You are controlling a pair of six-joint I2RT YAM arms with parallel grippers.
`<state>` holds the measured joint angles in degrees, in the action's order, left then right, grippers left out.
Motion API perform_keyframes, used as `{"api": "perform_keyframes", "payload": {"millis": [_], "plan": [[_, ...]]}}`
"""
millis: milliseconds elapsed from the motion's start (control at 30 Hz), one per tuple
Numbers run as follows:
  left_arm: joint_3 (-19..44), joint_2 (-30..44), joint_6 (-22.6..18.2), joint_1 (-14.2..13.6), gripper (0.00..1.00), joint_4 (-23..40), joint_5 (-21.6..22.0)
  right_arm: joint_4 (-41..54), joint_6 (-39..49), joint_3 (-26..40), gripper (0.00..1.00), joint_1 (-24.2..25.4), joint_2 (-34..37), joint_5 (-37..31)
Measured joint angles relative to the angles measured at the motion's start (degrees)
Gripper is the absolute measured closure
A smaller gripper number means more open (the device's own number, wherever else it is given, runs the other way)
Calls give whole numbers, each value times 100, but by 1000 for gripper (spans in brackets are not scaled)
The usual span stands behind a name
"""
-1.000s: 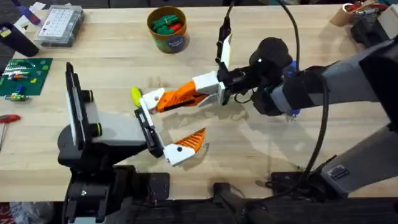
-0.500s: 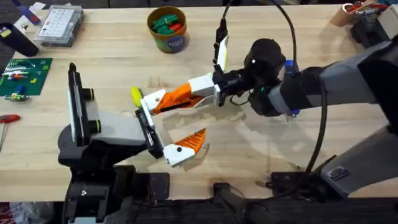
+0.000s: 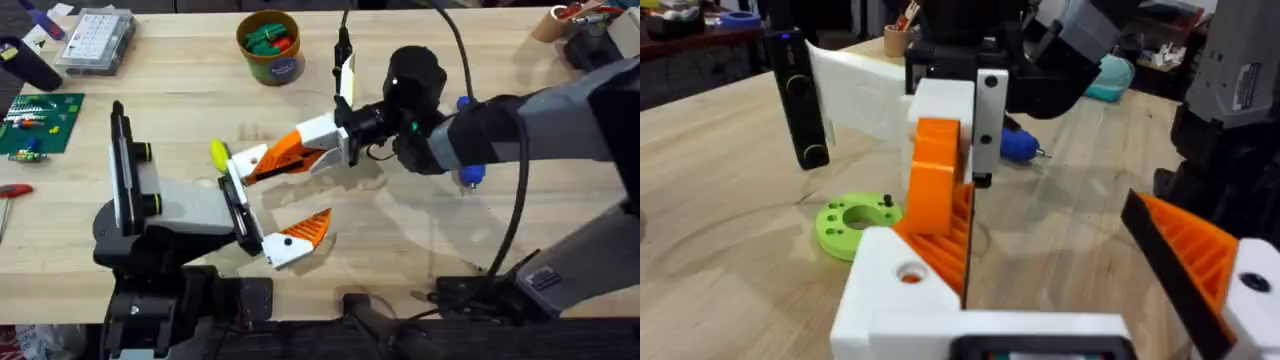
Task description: Pick up the gripper from the table and insert it into the empty holder that is missing its gripper. Then pick up a screw, insert it into the mounting hole, and use the screwdriver to tighten it. Finally, clean up the table by picking up the vegetable and placing it into the bucket.
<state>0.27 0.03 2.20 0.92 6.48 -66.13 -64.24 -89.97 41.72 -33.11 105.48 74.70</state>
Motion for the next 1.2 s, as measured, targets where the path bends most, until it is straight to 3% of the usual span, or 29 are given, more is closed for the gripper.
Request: {"api": "perform_keyframes", "payload": {"millis": [1200], "plan": [[2, 0, -138, 33, 14, -7, -96, 514, -27, 324, 983, -1, 1, 455]]}}
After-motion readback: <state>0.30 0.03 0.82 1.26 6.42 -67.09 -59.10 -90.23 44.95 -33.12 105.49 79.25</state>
